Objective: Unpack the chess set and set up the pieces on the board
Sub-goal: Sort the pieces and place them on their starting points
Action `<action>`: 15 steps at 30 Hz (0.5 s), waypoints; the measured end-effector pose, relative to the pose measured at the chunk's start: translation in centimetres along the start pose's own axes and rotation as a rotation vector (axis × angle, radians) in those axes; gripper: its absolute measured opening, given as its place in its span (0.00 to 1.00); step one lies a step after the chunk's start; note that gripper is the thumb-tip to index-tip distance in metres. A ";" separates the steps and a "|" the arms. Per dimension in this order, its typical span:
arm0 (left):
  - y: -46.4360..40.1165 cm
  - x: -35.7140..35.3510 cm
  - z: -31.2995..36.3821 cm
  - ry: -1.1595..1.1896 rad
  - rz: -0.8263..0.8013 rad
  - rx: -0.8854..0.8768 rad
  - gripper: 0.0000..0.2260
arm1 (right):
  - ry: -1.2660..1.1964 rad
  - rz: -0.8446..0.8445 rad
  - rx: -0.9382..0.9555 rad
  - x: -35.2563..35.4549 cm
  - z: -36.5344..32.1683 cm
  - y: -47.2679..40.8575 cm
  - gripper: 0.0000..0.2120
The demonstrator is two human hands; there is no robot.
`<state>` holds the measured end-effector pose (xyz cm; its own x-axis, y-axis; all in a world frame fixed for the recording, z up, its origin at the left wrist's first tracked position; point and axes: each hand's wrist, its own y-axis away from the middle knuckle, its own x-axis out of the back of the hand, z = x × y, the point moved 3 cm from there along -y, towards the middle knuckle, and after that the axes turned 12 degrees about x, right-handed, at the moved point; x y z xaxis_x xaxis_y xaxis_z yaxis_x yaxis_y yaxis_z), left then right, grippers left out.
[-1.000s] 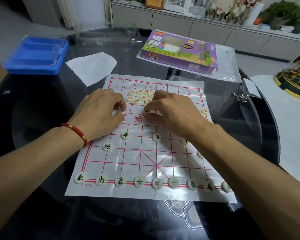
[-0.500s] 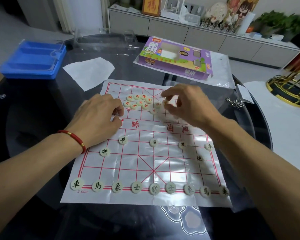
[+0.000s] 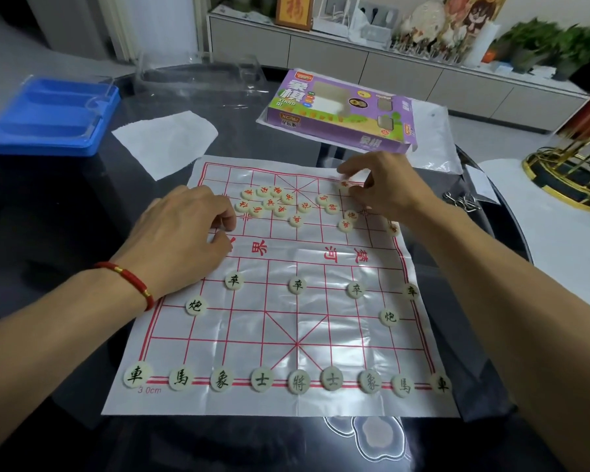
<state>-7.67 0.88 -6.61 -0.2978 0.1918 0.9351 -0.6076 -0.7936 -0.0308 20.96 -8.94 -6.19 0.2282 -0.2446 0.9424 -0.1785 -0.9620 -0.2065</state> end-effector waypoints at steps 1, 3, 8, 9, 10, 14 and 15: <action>0.0 0.0 0.0 -0.001 -0.001 0.000 0.07 | 0.029 0.007 -0.012 0.0 0.2 0.0 0.19; 0.1 0.1 0.0 0.002 -0.004 0.002 0.07 | 0.085 0.032 -0.040 0.0 0.3 -0.1 0.16; 0.2 0.2 0.2 0.004 0.001 -0.005 0.07 | 0.088 0.042 -0.021 -0.4 -0.4 -0.3 0.12; 0.2 0.2 0.2 0.002 0.002 -0.005 0.07 | 0.080 0.038 -0.013 -0.4 -0.4 -0.3 0.12; 0.2 0.2 0.2 0.002 0.001 -0.005 0.07 | 0.072 0.036 -0.010 -0.5 -0.4 -0.3 0.12; 0.2 0.2 0.2 0.003 0.007 -0.008 0.07 | 0.047 0.036 -0.019 -0.7 -0.2 -0.4 0.13; 0.2 0.2 0.2 0.001 0.008 -0.009 0.07 | 0.047 0.037 -0.021 -0.7 -0.2 -0.5 0.13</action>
<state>-7.71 0.67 -6.34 -0.3038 0.1859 0.9344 -0.6121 -0.7897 -0.0419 20.65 -8.28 -6.71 0.1761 -0.2740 0.9455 -0.2067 -0.9494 -0.2366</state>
